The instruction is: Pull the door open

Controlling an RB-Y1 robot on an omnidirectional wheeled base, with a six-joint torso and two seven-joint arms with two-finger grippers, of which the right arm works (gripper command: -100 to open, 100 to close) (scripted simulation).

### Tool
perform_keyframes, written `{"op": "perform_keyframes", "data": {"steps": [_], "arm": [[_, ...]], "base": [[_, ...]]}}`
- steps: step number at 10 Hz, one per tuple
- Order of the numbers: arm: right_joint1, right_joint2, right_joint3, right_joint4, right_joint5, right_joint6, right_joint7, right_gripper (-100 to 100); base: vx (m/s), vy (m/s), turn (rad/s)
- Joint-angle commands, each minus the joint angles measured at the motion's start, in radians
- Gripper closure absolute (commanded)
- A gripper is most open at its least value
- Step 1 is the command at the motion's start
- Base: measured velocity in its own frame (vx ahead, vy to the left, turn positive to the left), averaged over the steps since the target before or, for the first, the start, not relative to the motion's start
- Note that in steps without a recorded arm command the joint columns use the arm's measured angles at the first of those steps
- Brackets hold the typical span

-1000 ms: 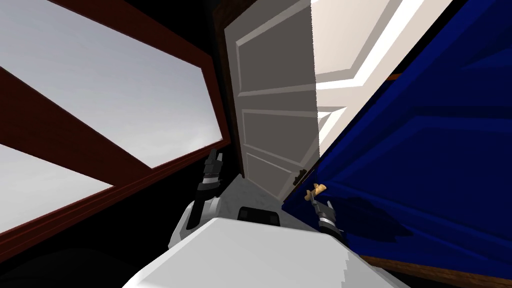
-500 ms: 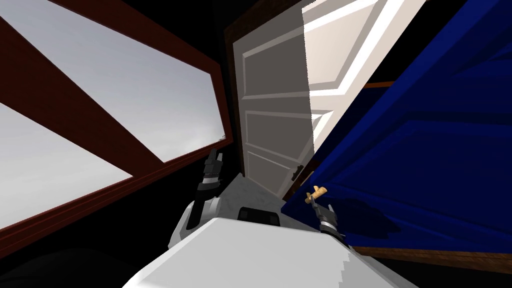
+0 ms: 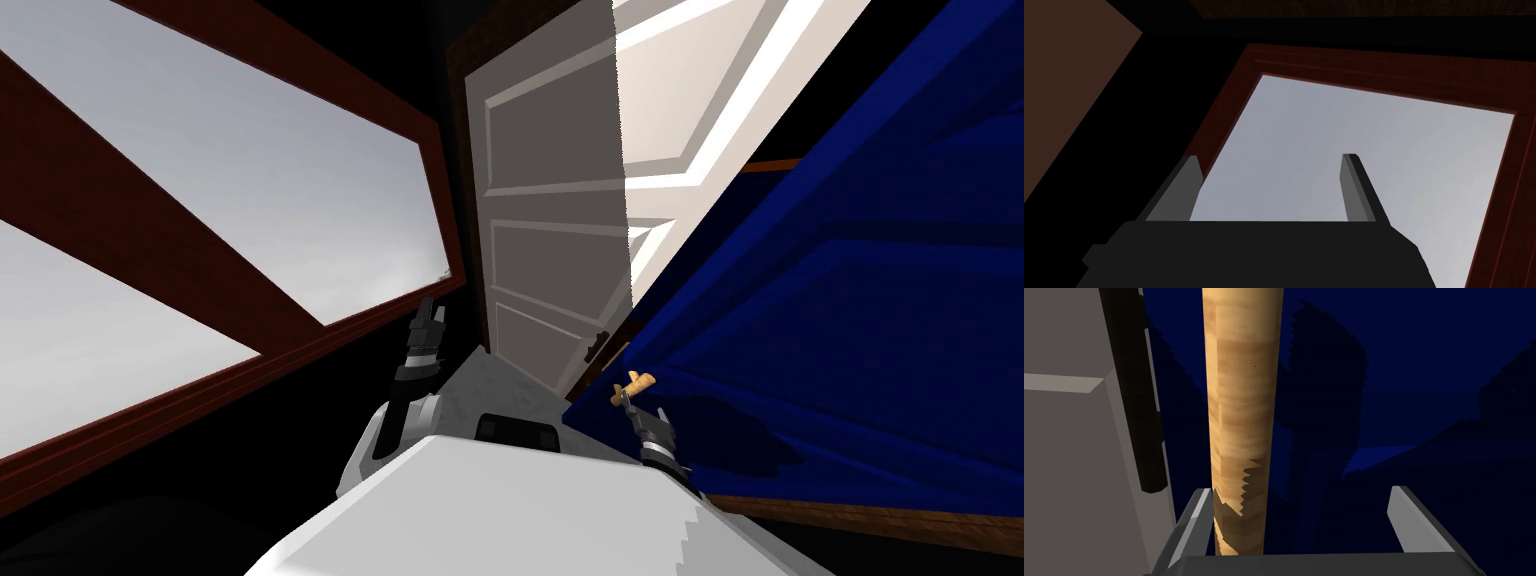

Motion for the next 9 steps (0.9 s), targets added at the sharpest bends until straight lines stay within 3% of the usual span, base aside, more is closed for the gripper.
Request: {"op": "perform_keyframes", "data": {"steps": [1,3,6,9], "arm": [[0.021,-0.017,-0.028,0.025,-0.016,0.000,0.011,100],[0.021,-0.017,-0.028,-0.005,-0.016,0.000,0.011,100],[0.021,-0.017,-0.028,0.025,-0.016,0.000,0.011,100],[0.021,-0.017,-0.028,0.025,-0.016,0.000,0.011,100]], "base": [[-0.030,-0.010,-0.023],[-0.031,-0.005,-0.009],[0.004,0.006,-0.001],[-0.001,0.004,0.002]]}}
